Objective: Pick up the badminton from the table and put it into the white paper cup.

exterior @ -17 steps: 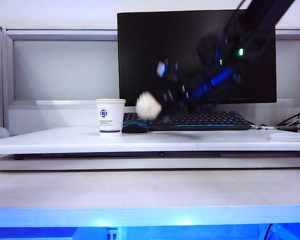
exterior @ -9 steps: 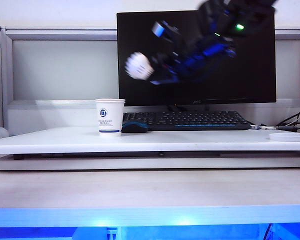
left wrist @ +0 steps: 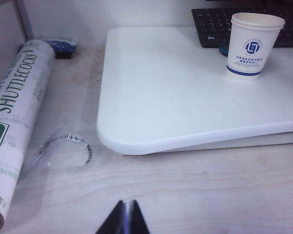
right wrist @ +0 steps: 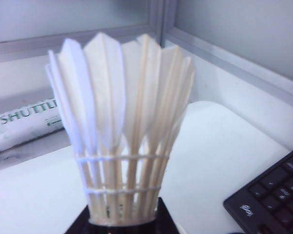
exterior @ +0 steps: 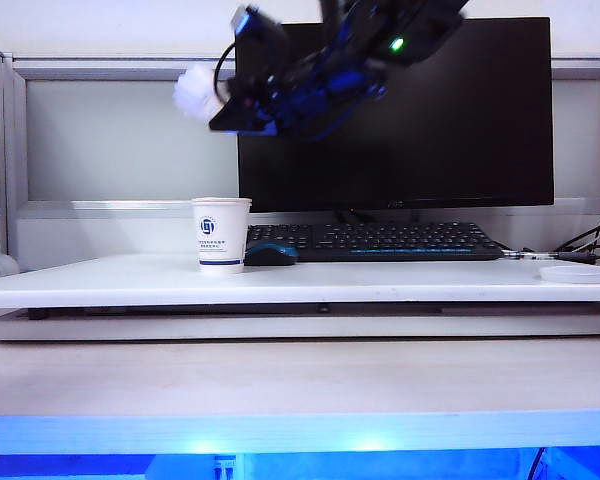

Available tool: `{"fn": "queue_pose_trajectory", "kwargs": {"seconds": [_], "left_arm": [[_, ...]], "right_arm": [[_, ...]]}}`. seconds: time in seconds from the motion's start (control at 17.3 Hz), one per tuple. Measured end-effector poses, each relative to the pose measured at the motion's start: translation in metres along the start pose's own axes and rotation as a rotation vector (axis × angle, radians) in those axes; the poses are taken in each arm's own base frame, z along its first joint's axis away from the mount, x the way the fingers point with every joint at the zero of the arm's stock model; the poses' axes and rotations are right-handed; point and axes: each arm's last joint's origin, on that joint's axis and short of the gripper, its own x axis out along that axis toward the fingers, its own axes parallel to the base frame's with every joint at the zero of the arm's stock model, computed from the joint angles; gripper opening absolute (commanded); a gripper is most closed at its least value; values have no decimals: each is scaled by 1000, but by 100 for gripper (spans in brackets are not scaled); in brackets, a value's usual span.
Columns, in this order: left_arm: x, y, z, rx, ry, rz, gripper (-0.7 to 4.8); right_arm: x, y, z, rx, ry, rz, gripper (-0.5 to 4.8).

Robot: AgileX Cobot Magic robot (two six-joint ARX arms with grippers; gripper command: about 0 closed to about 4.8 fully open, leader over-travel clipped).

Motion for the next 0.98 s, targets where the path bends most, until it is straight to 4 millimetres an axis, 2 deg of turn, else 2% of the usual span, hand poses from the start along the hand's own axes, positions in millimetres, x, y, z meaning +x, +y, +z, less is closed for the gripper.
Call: {"fn": "queue_pose_trajectory", "kwargs": {"seconds": [0.12, 0.29, 0.41, 0.46, 0.52, 0.58, 0.98], "left_arm": [[0, 0, 0, 0, 0, 0, 22], [0, 0, 0, 0, 0, 0, 22], [0, 0, 0, 0, 0, 0, 22], [0, 0, 0, 0, 0, 0, 22], [0, 0, 0, 0, 0, 0, 22], [0, 0, 0, 0, 0, 0, 22], [0, 0, 0, 0, 0, 0, 22]], "right_arm": [[12, 0, -8, 26, 19, 10, -6], [17, 0, -16, 55, 51, 17, 2], [17, -1, -18, 59, 61, -1, 64], [17, -1, -19, 59, 62, -7, 124], [17, -2, -19, 58, 62, -11, 146], [17, -2, -19, 58, 62, -17, 220], [17, -2, -18, 57, 63, -27, 228]]}}
